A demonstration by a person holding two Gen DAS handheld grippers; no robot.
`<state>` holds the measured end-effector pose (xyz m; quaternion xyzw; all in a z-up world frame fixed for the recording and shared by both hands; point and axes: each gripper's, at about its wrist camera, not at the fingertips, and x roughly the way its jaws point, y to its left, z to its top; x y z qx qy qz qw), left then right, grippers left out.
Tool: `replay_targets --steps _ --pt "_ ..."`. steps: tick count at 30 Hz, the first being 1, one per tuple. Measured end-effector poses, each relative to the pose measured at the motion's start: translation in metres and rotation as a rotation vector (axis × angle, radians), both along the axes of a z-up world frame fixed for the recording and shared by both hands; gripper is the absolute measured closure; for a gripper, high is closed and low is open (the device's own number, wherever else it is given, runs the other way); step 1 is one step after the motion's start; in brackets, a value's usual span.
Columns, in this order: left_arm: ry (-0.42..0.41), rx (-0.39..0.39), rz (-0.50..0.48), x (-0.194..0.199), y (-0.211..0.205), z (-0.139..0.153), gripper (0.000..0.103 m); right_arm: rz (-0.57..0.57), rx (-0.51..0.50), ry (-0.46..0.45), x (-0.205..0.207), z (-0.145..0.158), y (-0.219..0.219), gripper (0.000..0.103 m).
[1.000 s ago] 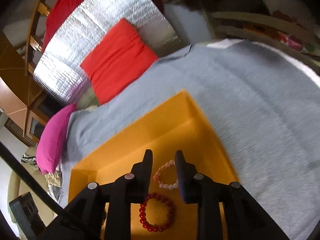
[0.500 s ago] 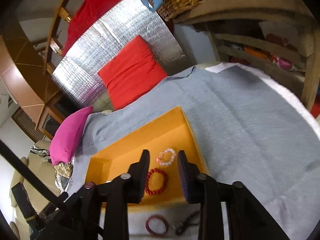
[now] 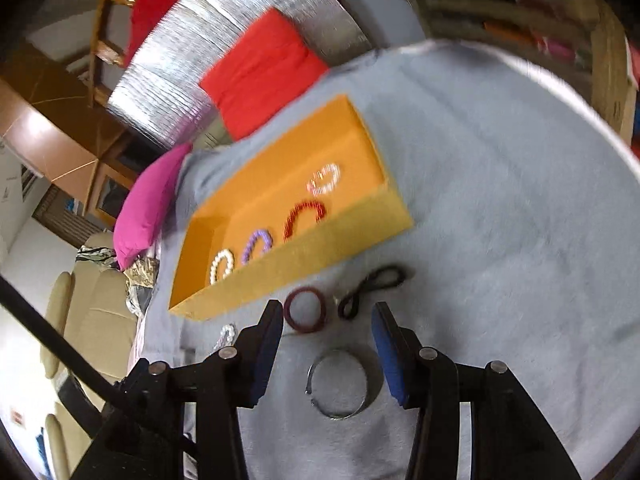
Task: Organize jewelry
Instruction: 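Open both grippers to release the purple and pink-and-white bracelets into the box, then lower the left gripper onto the pink-white gradient bracelet and close it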
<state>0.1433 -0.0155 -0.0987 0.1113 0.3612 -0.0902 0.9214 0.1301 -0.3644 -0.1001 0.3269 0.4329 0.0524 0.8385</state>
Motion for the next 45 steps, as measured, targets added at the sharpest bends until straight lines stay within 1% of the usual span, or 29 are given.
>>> replay_targets --steps 4,6,8,9,10,13,17,19,20,21,22,25,27,29,32,38,42,45 --pt "0.027 -0.029 0.042 0.012 0.013 -0.005 0.017 -0.033 0.025 0.052 0.016 -0.020 0.008 0.054" --pt "0.019 -0.021 0.056 0.013 0.014 -0.006 0.017 -0.041 0.015 0.095 0.026 -0.032 0.013 0.054" --pt "0.033 -0.012 0.054 0.019 0.013 -0.010 0.017 -0.063 -0.001 0.118 0.034 -0.040 0.015 0.059" --pt "0.043 -0.004 0.051 0.021 0.012 -0.012 0.017 -0.078 -0.013 0.129 0.038 -0.043 0.016 0.065" --pt "0.049 0.009 0.056 0.021 0.012 -0.015 0.017 -0.096 -0.026 0.137 0.042 -0.046 0.016 0.069" --pt "0.075 0.021 0.057 0.024 0.011 -0.022 0.017 -0.119 -0.068 0.154 0.048 -0.050 0.016 0.072" --pt "0.095 0.018 0.039 0.027 0.006 -0.026 0.017 -0.122 -0.127 0.184 0.056 -0.058 0.024 0.079" --pt "0.116 0.005 0.017 0.028 0.002 -0.028 0.017 -0.111 -0.177 0.181 0.059 -0.059 0.029 0.086" --pt "0.126 0.003 0.010 0.028 0.000 -0.029 0.017 -0.104 -0.195 0.180 0.060 -0.059 0.031 0.088" --pt "0.137 0.006 0.002 0.028 -0.003 -0.030 0.017 -0.097 -0.214 0.179 0.060 -0.059 0.032 0.092" --pt "0.142 0.010 -0.002 0.028 -0.005 -0.032 0.017 -0.094 -0.222 0.178 0.061 -0.060 0.032 0.095" --pt "0.156 0.012 -0.024 0.029 -0.010 -0.033 0.017 -0.089 -0.219 0.160 0.058 -0.058 0.026 0.095" --pt "0.164 0.013 -0.022 0.030 -0.010 -0.034 0.017 -0.095 -0.223 0.147 0.054 -0.055 0.020 0.095" --pt "0.176 0.006 -0.021 0.032 -0.008 -0.035 0.017 -0.096 -0.201 0.131 0.050 -0.051 0.014 0.095" --pt "0.206 -0.018 -0.026 0.036 -0.005 -0.040 0.017 -0.093 -0.196 0.110 0.045 -0.045 0.009 0.096" --pt "0.259 -0.057 -0.058 0.040 -0.010 -0.048 0.017 -0.065 -0.174 0.116 0.041 -0.045 0.008 0.096" --pt "0.275 -0.053 -0.073 0.044 -0.018 -0.052 0.017 -0.060 -0.177 0.117 0.038 -0.045 0.007 0.096" --pt "0.294 -0.085 -0.074 0.048 -0.019 -0.054 0.019 -0.060 -0.174 0.117 0.036 -0.045 0.005 0.096"
